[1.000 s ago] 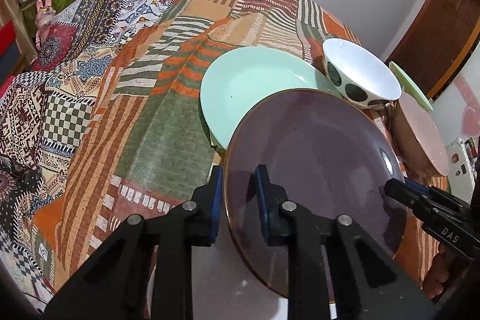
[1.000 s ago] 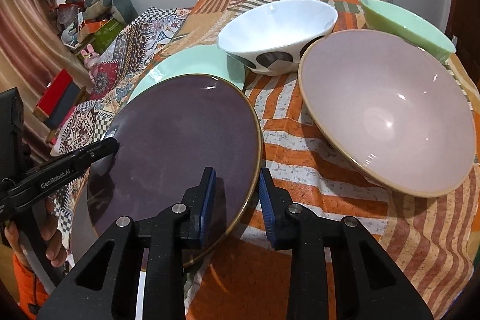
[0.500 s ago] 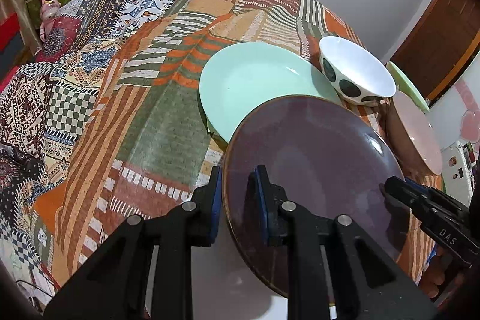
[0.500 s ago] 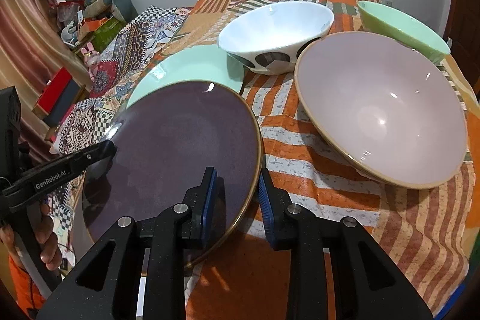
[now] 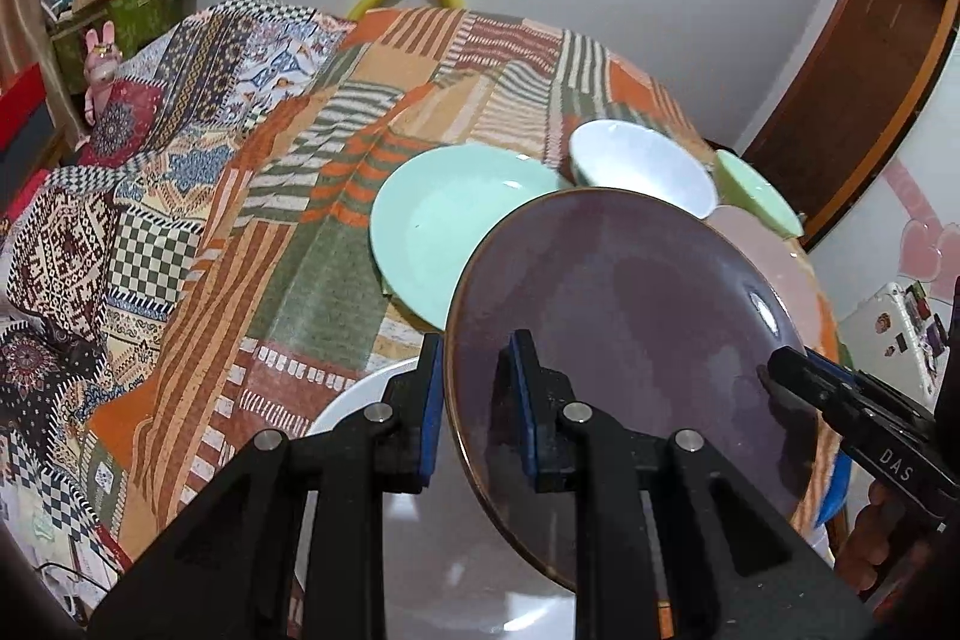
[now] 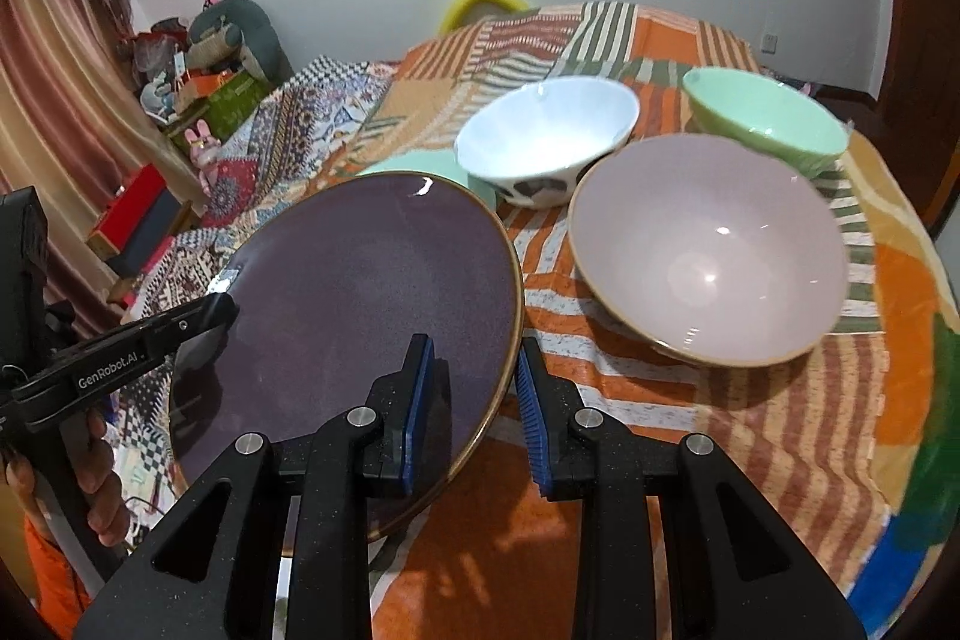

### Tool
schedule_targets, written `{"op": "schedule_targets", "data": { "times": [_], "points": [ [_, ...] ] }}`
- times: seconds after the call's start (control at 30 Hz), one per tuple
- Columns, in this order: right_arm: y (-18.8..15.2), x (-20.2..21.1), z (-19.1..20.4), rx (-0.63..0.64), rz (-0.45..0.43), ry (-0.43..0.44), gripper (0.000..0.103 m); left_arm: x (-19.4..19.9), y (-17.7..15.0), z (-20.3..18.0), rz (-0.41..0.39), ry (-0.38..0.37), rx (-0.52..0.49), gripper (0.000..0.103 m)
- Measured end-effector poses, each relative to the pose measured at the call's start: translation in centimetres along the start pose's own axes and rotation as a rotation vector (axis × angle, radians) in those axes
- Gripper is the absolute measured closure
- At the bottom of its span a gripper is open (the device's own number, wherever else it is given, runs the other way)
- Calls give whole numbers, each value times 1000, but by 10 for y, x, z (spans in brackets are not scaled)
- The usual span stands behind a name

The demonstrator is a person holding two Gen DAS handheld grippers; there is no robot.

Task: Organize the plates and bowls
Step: 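Lift the purple plate with the left gripper and carry it toward the pink bowl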

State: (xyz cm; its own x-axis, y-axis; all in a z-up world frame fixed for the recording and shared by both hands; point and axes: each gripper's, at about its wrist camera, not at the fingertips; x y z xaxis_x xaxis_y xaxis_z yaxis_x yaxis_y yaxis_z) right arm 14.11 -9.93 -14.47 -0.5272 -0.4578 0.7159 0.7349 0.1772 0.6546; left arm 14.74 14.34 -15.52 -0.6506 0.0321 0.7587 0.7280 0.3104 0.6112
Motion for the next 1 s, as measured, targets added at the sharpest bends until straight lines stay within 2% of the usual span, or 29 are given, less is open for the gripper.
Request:
{"op": "schedule_targets", "data": {
  "times": [0.53,1.0],
  "points": [
    [-15,55,-7,-6,-104,-26,78,56,-19,-54,-46,-36,-77,82],
    [-48,87,-33,-47,-130,-68,78,68,-45,-95,-15,-72,-140,82]
  ]
}}
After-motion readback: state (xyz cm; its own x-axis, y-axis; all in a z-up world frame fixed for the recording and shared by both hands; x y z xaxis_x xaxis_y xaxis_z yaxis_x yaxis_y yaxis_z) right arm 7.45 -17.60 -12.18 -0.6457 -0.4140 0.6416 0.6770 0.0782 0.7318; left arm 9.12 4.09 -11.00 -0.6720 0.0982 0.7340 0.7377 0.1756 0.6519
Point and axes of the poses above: each gripper's, at about its wrist camera, not at the fingertips, and x roughly against the way its jaws point, z to its left, y to its top, and after that the axes turned 1 degree about y, right-handed
